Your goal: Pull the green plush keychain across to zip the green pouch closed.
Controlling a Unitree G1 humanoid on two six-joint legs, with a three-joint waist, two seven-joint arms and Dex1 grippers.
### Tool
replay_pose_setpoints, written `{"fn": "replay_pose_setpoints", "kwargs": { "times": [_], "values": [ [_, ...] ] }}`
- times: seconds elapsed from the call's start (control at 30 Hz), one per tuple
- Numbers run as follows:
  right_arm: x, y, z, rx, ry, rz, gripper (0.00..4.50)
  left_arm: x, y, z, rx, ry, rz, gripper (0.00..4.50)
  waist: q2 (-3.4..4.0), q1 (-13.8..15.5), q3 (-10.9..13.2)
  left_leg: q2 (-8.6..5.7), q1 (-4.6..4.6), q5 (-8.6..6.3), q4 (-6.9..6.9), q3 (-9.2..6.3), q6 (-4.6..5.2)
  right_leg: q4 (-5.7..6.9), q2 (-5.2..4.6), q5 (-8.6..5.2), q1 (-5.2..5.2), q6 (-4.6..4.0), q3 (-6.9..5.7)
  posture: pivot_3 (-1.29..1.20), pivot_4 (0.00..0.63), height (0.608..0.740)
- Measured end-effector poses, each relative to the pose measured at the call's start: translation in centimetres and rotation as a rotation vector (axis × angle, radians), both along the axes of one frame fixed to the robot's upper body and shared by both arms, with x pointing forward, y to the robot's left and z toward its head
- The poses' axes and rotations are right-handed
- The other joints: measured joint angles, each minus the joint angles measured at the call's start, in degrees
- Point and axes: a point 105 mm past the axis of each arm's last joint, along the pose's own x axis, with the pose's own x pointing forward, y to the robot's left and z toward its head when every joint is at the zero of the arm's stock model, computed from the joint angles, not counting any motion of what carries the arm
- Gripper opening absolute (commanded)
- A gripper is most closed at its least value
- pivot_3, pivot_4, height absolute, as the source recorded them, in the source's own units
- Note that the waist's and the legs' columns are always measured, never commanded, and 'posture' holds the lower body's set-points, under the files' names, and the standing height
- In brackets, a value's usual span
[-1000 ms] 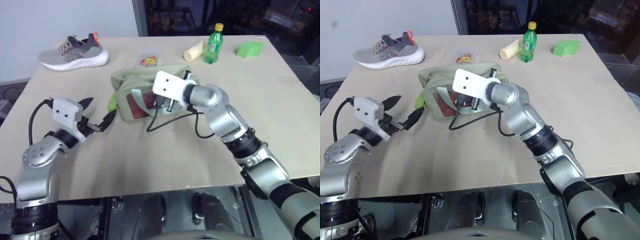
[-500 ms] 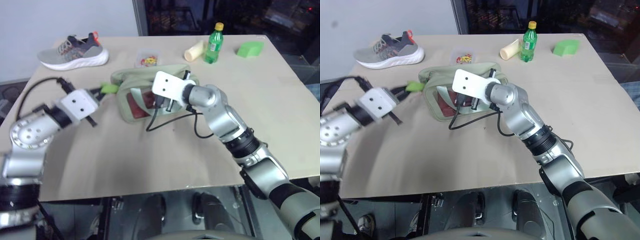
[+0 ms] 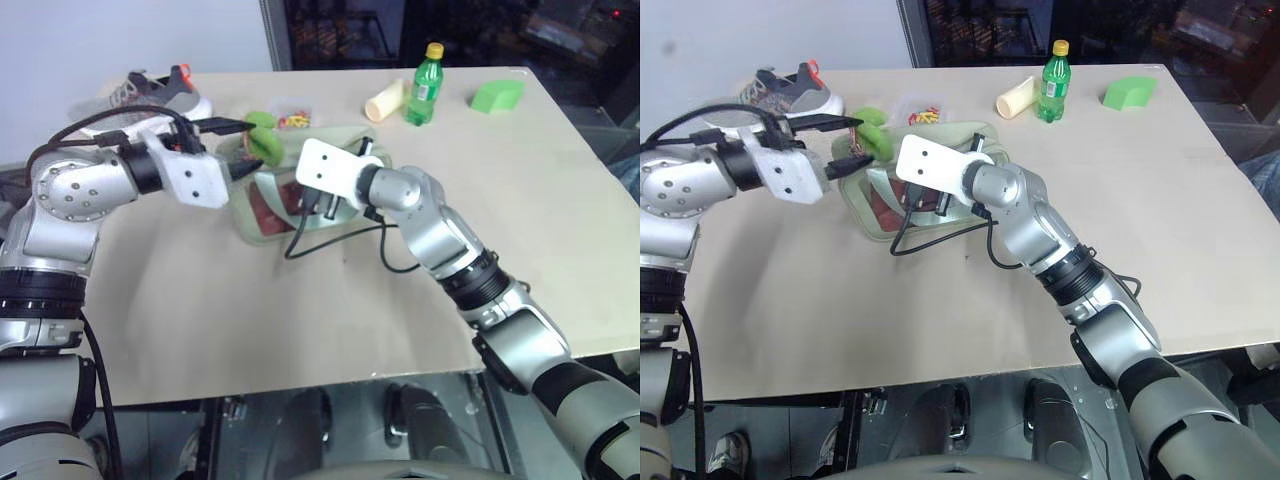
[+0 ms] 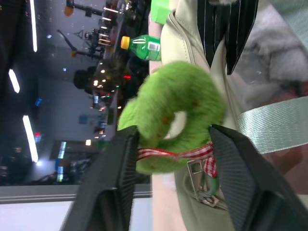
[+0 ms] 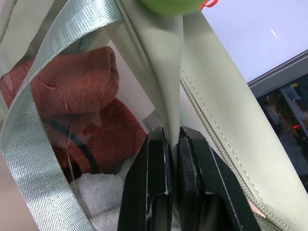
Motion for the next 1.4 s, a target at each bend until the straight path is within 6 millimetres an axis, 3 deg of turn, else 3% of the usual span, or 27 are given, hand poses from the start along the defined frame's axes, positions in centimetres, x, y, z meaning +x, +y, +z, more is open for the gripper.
{"fn": "replay_pose_setpoints", "kwargs": {
  "times": [0.03,0.1,0.13,0.2,0.27,0.33,0.43,0.47,0.63,0.83,0.93,0.97,1.0,1.1,1.23,1.4],
  "values": [
    [0.0,-0.1,0.0,-0.001,0.0,-0.002,0.0,-0.2,0.4,0.1,-0.045,0.022,0.005,2.18,0.0,0.0,0.0,0.0,0.0,0.0,0.01,0.0,0.0,0.03,0.0,0.0,0.0,0.0,0.01,0.0,0.15,0.74],
    [-0.3,0.4,0.1,0.009,0.002,0.014,0.0,-1.9,2.4,-0.5,-0.3,0.185,0.027,2.18,0.01,-0.96,0.0,0.15,0.05,0.0,0.0,-0.13,-0.01,0.06,-0.01,0.0,-0.05,0.0,0.2,0.0,0.15,0.74],
    [-0.1,0.0,0.2,0.01,-0.001,0.003,0.0,-3.2,4.0,-2.6,-0.489,0.361,0.058,2.18,0.03,-1.22,0.02,0.26,0.05,0.14,0.01,-0.16,-0.22,0.08,-0.03,0.0,-0.06,0.01,0.23,0.0,0.15,0.74],
    [-0.1,0.0,0.1,0.011,0.001,0.003,0.0,-4.8,5.1,-5.1,-0.635,0.492,0.1,2.18,0.03,-1.45,0.01,0.33,0.1,0.13,0.01,-0.07,-0.23,0.01,0.0,0.01,-0.06,0.02,0.27,0.0,0.15,0.74],
    [0.1,-0.3,0.1,0.009,0.001,-0.006,0.0,-6.4,5.5,-9.0,-0.736,0.636,0.163,2.18,0.04,-0.94,0.02,0.31,0.05,0.01,0.01,-0.13,-0.04,0.02,0.0,0.0,-0.04,0.0,0.13,0.0,0.15,0.74],
    [0.2,-0.5,0.1,0.007,0.001,-0.012,0.0,-6.8,5.5,-10.8,-0.802,0.69,0.207,2.18,-0.05,0.27,0.0,0.36,0.0,0.09,0.05,-0.22,-0.18,0.03,0.04,-0.07,0.02,-0.13,-0.19,0.0,0.15,0.74],
    [0.1,-0.4,0.1,0.007,0.006,-0.005,0.0,-6.2,4.7,-10.2,-0.873,0.633,0.228,2.18,-0.02,0.87,0.0,0.36,0.13,0.04,0.05,-0.36,-0.54,0.04,0.03,-0.09,0.21,-0.35,-0.31,0.0,0.15,0.74],
    [0.0,-0.4,0.0,0.009,0.013,0.003,0.78,-5.7,4.3,-9.7,-0.911,0.604,0.225,2.25,-0.04,0.91,0.0,0.36,0.13,0.05,0.05,-0.38,-0.57,0.05,0.05,-0.07,0.21,-0.38,-0.32,0.0,0.15,0.74],
    [-1.3,-0.8,0.9,0.057,0.056,0.065,3.05,-4.7,3.5,-9.2,-0.93,0.564,0.231,2.25,-0.1,0.33,-0.04,0.34,0.06,0.19,0.0,-0.24,-0.35,-0.05,0.31,0.14,0.13,-0.26,-0.16,0.0,0.15,0.74],
    [-4.3,-3.4,3.1,0.196,0.19,0.175,3.05,-4.2,2.9,-9.4,-0.916,0.565,0.223,2.25,-0.08,0.43,-0.03,0.4,0.04,0.15,-0.01,-0.25,-0.39,-0.09,0.4,0.09,0.1,-0.2,-0.18,0.0,0.15,0.74],
    [-6.3,-5.6,4.5,0.25,0.229,0.235,3.86,-4.2,3.0,-9.4,-0.916,0.566,0.222,2.25,-0.1,0.77,-0.04,0.42,0.09,0.14,0.0,-0.31,-0.39,-0.08,0.37,0.06,0.17,-0.23,-0.24,0.0,0.15,0.74],
    [-7.1,-6.6,4.3,0.249,0.252,0.248,4.3,-4.1,3.0,-9.4,-0.914,0.572,0.22,2.25,-0.12,0.85,-0.05,0.43,0.11,0.14,0.01,-0.33,-0.4,-0.08,0.36,0.02,0.21,-0.29,-0.25,0.0,0.15,0.74],
    [-8.1,-8.2,3.4,0.26,0.303,0.251,4.45,-4.2,3.0,-9.5,-0.913,0.578,0.218,2.25,-0.15,1.14,-0.07,0.46,0.11,0.13,0.0,-0.38,-0.4,-0.13,0.35,-0.05,0.25,-0.41,-0.29,0.0,0.15,0.74],
    [-9.9,-10.0,0.7,0.26,0.42,0.247,4.45,-4.0,3.4,-9.9,-0.918,0.595,0.228,2.25,-0.06,0.95,-0.01,0.45,0.1,0.12,0.0,-0.3,-0.4,-0.1,0.37,-0.05,0.15,-0.41,-0.2,0.0,0.15,0.74],
    [-11.5,-10.0,0.2,0.279,0.438,0.279,4.45,-3.3,3.6,-9.5,-0.918,0.584,0.234,2.25,-0.05,0.43,-0.01,0.5,0.16,0.12,0.0,-0.28,-0.41,-0.04,0.46,-0.04,0.13,-0.4,-0.16,0.0,0.15,0.74],
    [-11.8,-9.8,0.6,0.307,0.424,0.286,4.45,-2.6,3.4,-9.4,-0.9,0.58,0.236,2.25,-0.06,0.62,-0.01,0.46,0.14,0.12,0.0,-0.27,-0.41,-0.05,0.42,-0.05,0.14,-0.4,-0.14,0.0,0.15,0.74]
  ]
}}
